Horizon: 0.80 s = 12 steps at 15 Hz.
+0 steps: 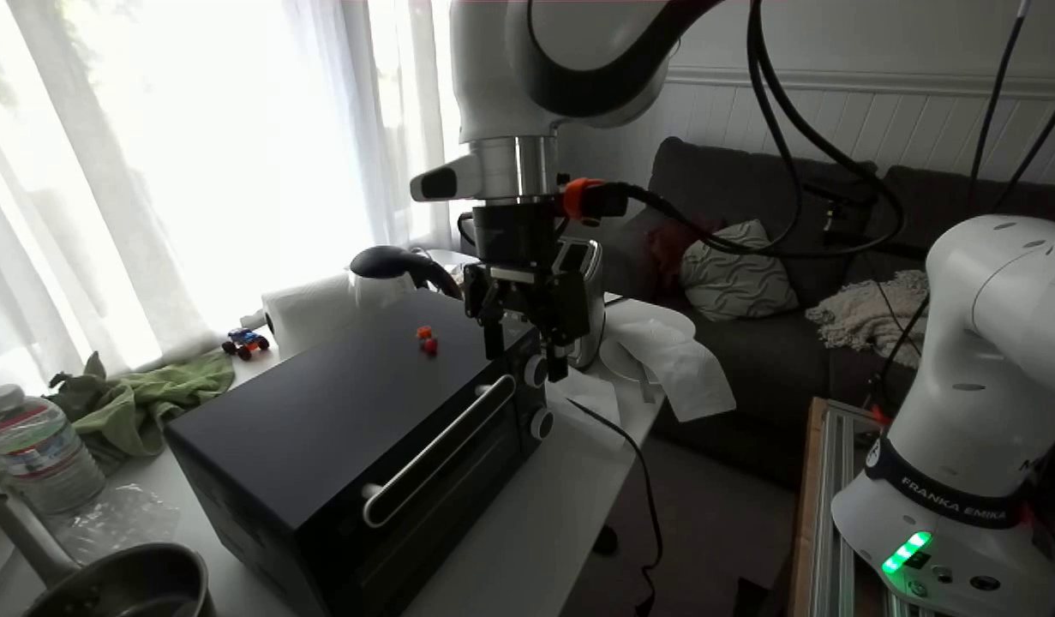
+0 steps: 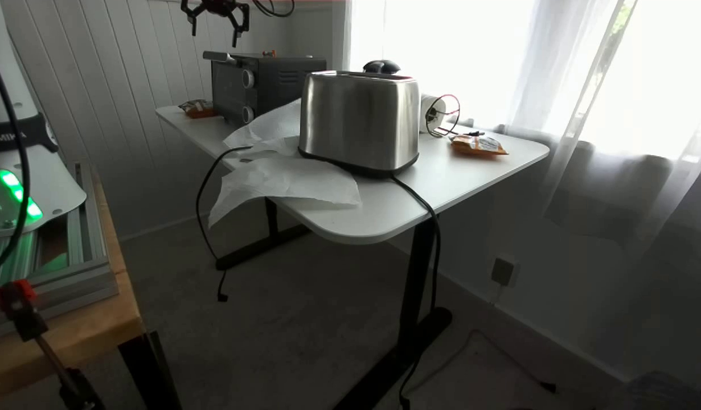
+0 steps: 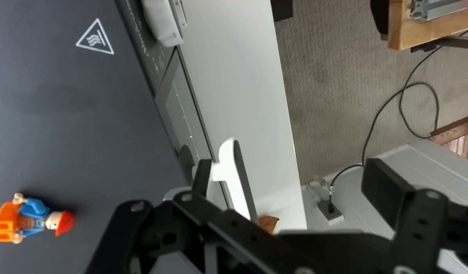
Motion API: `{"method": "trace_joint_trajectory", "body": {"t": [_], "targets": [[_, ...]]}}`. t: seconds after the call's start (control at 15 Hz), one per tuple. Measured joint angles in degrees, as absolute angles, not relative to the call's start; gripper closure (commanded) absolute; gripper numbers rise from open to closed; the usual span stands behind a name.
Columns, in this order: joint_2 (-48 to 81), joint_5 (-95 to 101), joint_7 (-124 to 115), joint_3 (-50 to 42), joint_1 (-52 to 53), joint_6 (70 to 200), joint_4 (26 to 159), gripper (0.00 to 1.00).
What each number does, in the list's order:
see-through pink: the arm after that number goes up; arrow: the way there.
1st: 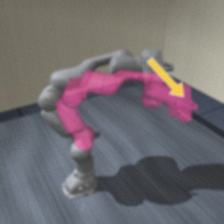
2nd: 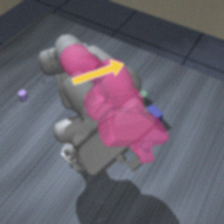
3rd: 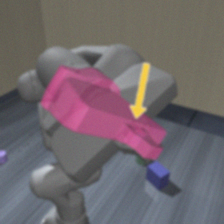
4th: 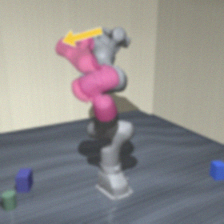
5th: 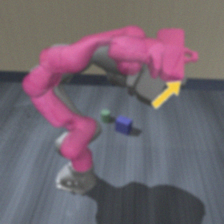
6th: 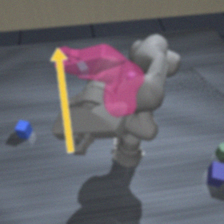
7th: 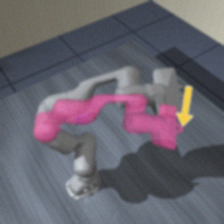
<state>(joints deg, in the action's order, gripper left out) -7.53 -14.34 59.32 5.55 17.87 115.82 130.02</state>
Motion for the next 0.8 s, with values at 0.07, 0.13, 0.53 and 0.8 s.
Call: {"method": "trace_joint_trajectory", "body": {"t": [0.07,0.13,0.53,0.8], "targets": [[-6.79,-14.15,59.51,5.87,17.68,115.94,129.6,0.0],[-6.09,-14.09,59.69,6.22,17.48,116.17,129.17,0.0],[-3.32,-13.73,60.03,7.71,16.82,116.37,127.12,0.0],[-1.96,-13.71,60.12,8.26,16.39,115.58,126.78,0.0]]}}
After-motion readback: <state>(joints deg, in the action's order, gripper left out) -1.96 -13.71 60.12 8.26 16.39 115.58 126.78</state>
